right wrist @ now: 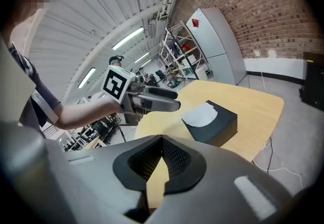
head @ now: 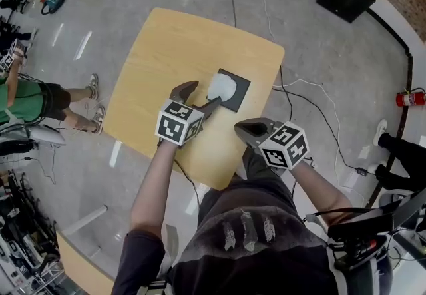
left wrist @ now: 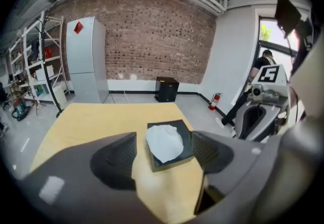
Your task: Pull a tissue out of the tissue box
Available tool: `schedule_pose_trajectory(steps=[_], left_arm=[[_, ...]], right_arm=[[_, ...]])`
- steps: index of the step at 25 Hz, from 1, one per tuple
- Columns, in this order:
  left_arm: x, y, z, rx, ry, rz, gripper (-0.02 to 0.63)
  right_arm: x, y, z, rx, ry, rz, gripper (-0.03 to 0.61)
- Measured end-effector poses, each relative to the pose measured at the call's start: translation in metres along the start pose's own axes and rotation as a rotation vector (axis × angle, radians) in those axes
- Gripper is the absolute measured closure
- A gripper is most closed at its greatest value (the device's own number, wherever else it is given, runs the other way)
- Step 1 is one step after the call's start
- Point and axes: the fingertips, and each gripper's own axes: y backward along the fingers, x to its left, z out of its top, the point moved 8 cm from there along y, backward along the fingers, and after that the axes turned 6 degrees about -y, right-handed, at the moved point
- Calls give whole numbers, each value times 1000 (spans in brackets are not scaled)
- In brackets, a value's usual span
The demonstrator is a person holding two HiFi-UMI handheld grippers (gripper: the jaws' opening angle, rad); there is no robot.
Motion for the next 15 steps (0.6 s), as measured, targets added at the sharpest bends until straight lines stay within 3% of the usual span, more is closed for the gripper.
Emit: schedule_pose_trajectory(steps=[5,15], left_arm=[[11,-23,-5,39,99,-64,288],[18,-47,-12,74,192,-89,296]], right_arm=[[-13,-7,-5,25,-19,-24,578],[-37,-29,8,32,29,-110,580]])
